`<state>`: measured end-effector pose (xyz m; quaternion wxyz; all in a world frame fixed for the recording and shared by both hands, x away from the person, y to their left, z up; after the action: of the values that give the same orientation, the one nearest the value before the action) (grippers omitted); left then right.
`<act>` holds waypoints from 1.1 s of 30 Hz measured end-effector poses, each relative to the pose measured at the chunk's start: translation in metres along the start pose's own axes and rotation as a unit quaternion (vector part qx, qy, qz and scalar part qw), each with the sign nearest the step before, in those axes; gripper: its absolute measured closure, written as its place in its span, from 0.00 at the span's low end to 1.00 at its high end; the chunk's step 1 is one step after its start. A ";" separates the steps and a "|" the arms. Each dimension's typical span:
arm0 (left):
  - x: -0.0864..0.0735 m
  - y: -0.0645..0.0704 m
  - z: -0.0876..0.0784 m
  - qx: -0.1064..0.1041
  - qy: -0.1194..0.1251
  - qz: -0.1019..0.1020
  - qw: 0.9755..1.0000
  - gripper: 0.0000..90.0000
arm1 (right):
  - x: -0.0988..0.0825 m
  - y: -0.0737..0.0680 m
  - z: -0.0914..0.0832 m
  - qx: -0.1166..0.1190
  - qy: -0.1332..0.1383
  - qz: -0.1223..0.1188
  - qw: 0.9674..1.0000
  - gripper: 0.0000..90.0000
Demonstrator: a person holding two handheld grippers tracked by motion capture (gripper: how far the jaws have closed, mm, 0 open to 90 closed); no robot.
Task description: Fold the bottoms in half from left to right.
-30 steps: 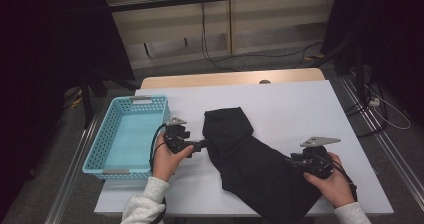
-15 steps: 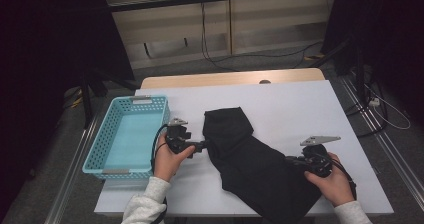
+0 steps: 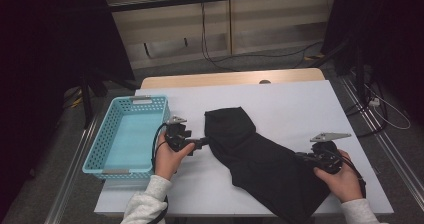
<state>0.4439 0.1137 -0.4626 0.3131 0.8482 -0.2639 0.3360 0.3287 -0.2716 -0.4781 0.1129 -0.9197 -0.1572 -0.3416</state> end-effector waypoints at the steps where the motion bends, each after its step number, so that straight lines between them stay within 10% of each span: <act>1: 0.001 -0.001 0.000 0.000 -0.001 0.001 1.000 0.18 | 0.000 0.000 0.000 0.001 0.001 0.000 1.000 0.98; 25: 0.029 -0.019 0.053 0.030 -0.060 -0.019 0.998 0.57 | -0.001 -0.003 0.001 -0.005 -0.001 -0.013 1.000 0.98; 33: 0.023 -0.023 0.042 0.033 -0.071 -0.057 0.995 0.94 | -0.001 -0.004 0.002 -0.003 -0.001 -0.015 1.000 0.98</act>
<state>0.4907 0.0941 -0.4784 0.2837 0.8934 -0.2256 0.2655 0.3278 -0.2677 -0.4795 0.1047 -0.9178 -0.1704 -0.3430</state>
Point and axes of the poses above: each handheld gripper's, and its own axes: z roughly forward along the jaws, x roughly out of its top, y roughly to its right, the point moved 4 cm from there along z, roughly forward along the jaws, and after that the axes turned 6 degrees about -x, right-handed, at the moved point
